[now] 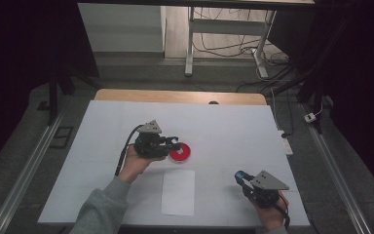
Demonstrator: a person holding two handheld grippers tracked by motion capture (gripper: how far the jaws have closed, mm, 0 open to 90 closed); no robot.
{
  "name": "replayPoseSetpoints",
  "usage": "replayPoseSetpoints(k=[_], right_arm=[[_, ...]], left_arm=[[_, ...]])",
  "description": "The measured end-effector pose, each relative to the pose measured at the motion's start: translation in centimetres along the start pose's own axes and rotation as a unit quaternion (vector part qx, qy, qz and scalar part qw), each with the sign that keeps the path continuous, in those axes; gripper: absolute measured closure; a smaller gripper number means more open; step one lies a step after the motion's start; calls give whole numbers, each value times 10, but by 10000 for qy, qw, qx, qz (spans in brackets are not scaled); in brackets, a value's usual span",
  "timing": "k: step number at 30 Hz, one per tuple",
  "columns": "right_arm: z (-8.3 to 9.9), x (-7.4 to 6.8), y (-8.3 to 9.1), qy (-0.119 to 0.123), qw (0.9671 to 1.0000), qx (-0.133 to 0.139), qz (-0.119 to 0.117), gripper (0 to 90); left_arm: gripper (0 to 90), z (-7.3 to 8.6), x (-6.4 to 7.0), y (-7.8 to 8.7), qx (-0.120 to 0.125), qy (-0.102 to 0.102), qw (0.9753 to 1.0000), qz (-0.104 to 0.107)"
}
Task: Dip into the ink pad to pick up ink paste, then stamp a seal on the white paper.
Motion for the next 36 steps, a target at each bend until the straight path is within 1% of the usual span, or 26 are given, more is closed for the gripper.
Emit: replayPoseSetpoints(k=[5, 9, 13, 20, 29, 36], right_arm=[[0, 0, 0, 8, 10000, -1, -2, 738], [0, 0, 0, 5, 10000, 8, -2, 738], [0, 0, 0, -4, 10000, 11, -13, 738], [0, -1, 0, 2, 10000, 5, -17, 739], [-1, 0, -1, -11, 10000, 12, -28, 738], [-1, -1, -1, -7, 10000, 15, -29, 738]], left_arm=[[670, 1, 5, 0, -87, -102, 9999, 87], [670, 1, 8, 1, -126, -152, 9998, 104], [670, 4, 9, 1, -145, -137, 9997, 141], [670, 7, 11, 2, -190, -146, 9996, 138], [670, 10, 15, 4, -283, -207, 9992, 203], [670, 15, 21, 6, -364, -274, 9986, 286]])
Point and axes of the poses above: each handheld gripper's, and its own axes: y roughly backward along the jaws, z roughly out of its underside, x roughly to its right, the point moved 5 cm from there along -y, roughly forward along the jaws, and after that the axes turned 3 degrees about z, right-handed, at the moved point
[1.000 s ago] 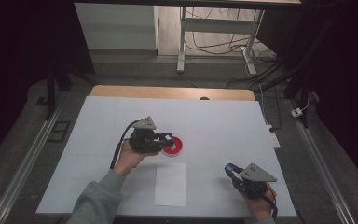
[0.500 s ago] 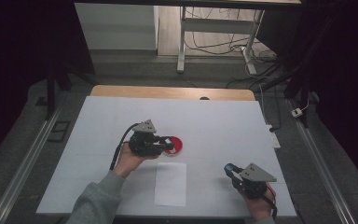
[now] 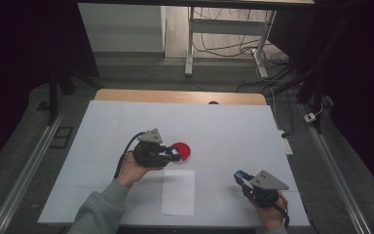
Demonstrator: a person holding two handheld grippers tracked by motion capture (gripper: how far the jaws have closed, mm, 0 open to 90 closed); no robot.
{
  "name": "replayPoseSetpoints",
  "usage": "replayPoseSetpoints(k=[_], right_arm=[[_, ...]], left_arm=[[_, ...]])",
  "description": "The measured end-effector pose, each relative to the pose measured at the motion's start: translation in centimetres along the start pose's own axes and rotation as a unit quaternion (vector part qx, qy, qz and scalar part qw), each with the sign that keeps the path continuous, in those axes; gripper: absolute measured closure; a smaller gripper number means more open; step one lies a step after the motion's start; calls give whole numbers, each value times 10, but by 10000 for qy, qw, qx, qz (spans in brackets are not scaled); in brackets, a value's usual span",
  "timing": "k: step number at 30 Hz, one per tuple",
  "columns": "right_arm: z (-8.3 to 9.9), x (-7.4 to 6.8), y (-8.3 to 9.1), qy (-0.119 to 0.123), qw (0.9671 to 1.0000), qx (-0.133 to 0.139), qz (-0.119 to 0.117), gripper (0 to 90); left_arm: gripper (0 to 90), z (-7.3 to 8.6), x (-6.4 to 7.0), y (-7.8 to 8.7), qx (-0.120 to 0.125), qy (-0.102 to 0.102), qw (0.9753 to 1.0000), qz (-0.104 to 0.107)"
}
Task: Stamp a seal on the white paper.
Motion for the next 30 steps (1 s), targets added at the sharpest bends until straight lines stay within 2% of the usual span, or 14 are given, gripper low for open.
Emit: replayPoseSetpoints(k=[17, 30], right_arm=[[0, 0, -1, 5, 10000, 0, -10, 738], [1, -1, -1, 13, 10000, -27, -3, 738]], left_arm=[[670, 14, 12, 4, -199, -58, 9997, 126], [670, 26, 29, -6, -384, -87, 9988, 295]])
Point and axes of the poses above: each handheld gripper's, and its own axes: y roughly backward along the jaws, z roughly out of its underside, x roughly to its right, the point moved 5 cm from there along -y, roughly forward along the jaws, and after that the axes turned 3 degrees about z, right-handed, at the moved point
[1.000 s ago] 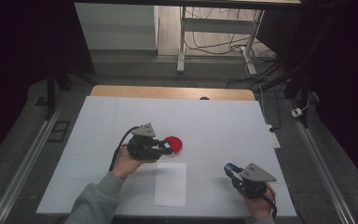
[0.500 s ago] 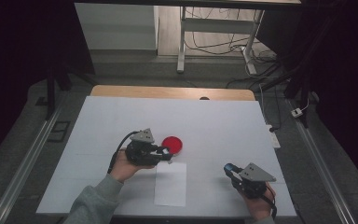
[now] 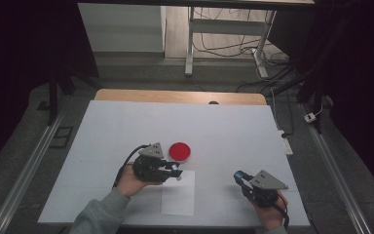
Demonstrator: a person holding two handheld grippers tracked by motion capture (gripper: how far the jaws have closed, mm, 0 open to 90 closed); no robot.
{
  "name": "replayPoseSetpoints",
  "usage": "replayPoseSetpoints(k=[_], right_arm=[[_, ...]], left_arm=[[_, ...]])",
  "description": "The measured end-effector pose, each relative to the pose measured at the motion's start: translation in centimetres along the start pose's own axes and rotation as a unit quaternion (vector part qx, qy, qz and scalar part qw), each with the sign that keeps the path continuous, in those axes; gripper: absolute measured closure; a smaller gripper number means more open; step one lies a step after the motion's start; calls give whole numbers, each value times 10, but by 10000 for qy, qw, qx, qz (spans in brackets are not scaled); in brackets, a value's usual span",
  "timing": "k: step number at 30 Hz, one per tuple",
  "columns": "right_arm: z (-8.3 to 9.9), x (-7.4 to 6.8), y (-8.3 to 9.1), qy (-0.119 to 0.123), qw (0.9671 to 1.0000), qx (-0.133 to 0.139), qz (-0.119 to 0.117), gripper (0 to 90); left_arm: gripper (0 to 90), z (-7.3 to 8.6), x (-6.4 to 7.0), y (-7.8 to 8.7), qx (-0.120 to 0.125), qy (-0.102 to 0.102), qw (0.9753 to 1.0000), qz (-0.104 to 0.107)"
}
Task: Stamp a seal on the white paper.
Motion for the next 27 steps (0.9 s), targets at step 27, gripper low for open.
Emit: replayPoseSetpoints(k=[27], right_arm=[[0, -1, -1, 23, 10000, -29, 7, 738]], left_arm=[[670, 21, 8, -18, -192, 70, 9998, -72]])
Point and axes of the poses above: each handheld gripper's, and its own axes: y roughly backward along the jaws, z roughly out of its underside, x roughly to its right, the point moved 5 cm from there along -y, roughly forward along the jaws, and after that the axes turned 3 degrees about z, right-handed, at the moved point
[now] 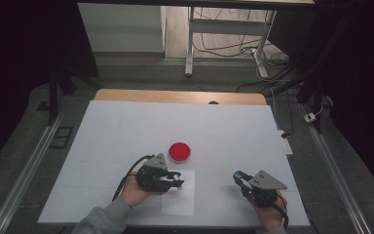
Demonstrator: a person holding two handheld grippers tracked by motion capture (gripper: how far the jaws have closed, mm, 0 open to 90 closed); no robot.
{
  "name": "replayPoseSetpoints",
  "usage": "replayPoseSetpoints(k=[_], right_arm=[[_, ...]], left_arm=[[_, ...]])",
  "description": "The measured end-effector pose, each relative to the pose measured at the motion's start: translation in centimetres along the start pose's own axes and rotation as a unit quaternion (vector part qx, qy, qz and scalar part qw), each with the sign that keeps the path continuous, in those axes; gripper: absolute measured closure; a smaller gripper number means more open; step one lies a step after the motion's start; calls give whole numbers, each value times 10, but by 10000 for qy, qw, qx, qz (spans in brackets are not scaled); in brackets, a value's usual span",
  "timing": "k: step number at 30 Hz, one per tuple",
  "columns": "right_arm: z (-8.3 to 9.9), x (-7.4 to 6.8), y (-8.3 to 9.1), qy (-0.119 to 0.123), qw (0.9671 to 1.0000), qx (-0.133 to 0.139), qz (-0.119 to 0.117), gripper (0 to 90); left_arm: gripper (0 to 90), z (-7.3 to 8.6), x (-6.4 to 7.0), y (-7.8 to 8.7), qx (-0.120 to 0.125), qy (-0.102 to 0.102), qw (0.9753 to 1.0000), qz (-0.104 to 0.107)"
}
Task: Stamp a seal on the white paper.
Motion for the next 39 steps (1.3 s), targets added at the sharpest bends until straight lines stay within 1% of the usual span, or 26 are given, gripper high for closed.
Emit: replayPoseSetpoints(k=[2, 6, 8, 16, 25, 34, 39], right_arm=[[0, 0, 0, 0, 10000, -2, 0, 738], [0, 0, 0, -1, 10000, 3, -20, 738], [0, 0, 0, -1, 10000, 4, -21, 739], [0, 0, 0, -4, 10000, -2, -25, 738], [0, 0, 0, 3, 10000, -10, -11, 738], [0, -1, 0, 2, 10000, -2, -41, 738], [0, 0, 0, 3, 10000, -9, -12, 738]], left_arm=[[670, 1, 0, -2, -7, 23, 10000, -11], [670, 3, -1, -5, -69, -4, 10000, -46], [670, 4, -1, -6, -55, 26, 10000, -40], [670, 6, -1, -10, -60, -18, 9999, -109], [670, 9, -1, -13, -127, -102, 9997, -203], [670, 11, -2, -16, -134, -105, 9995, -258], [670, 12, -2, -17, -140, -104, 9994, -291]])
Point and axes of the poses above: each handheld gripper's, and its own axes: y roughly backward along the jaws, z roughly out of its underside, x roughly to its right, the point moved 5 cm from there along -y, roughly forward along the jaws, and after that the axes turned 3 degrees about z, right-handed, at the moved point
